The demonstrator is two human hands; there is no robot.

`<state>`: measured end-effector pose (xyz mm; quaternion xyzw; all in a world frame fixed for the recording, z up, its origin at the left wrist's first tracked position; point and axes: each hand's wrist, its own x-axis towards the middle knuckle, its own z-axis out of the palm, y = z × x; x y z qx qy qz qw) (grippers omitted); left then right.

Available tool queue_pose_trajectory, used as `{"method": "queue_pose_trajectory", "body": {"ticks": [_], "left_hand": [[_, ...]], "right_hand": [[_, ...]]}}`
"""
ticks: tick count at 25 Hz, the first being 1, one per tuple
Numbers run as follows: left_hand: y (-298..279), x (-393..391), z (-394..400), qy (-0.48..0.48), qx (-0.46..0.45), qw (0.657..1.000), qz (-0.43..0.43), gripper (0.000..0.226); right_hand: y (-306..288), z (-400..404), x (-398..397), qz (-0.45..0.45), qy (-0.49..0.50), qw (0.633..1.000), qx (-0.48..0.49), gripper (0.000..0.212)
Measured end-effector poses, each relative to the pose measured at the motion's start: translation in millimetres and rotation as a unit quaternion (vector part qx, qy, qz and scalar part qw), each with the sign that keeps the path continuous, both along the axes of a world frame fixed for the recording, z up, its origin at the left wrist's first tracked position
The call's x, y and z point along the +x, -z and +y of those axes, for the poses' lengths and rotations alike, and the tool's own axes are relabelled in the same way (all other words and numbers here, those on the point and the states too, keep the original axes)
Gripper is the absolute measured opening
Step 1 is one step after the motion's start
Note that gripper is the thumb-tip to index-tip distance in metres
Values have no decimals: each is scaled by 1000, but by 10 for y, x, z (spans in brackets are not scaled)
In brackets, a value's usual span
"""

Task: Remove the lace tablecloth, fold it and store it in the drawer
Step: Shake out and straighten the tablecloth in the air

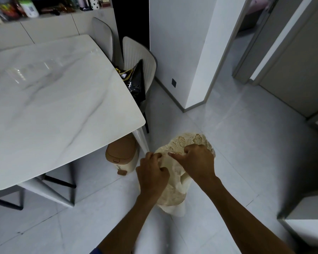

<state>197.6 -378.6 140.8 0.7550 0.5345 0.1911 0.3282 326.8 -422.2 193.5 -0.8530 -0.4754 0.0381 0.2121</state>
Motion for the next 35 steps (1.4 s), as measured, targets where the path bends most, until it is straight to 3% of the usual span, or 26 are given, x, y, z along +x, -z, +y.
{"method": "queue_pose_trajectory", "body": {"ticks": [2,6,10,12,14,15,17,18,22,26,29,33,35], "left_hand": [[77,-146,86,3,-7,1000,15,39],[236,-437,218,40,60,997,24,15],[160,-602,496,130,84,988,-5,10],[25,-653,640,232,70,970,-26,11],[-133,-676,765,337,77,938,-11,12],[-206,-669,819,378,86,922,6,12],[-344,-609,862,434,98,894,39,11],[-412,-569,861,445,98,889,46,9],[-658,-587,906,451,96,887,22,16],[-755,-813,1033,445,56,893,26,18],[-726,-877,1030,438,46,898,2,18],[-554,-1080,1070,320,120,937,-70,30],[-442,-1179,1047,258,83,955,-119,37]], "right_hand": [[-12,-7,48,-2,13,1000,16,75],[6,-38,172,6,27,999,45,78],[154,-74,331,31,33,998,54,76],[211,-123,531,115,-20,993,-36,64],[159,-167,637,152,-112,960,-209,41],[113,-161,620,162,-170,939,-252,56],[63,-18,440,177,-272,925,-199,94],[41,98,297,194,-312,915,-169,96],[47,422,-35,282,-335,892,-108,50],[67,514,-128,311,-366,874,-73,55],[51,585,-206,278,-353,893,-39,29],[-37,592,-257,255,-352,899,47,37],[-105,587,-267,283,-357,889,53,27]]}}
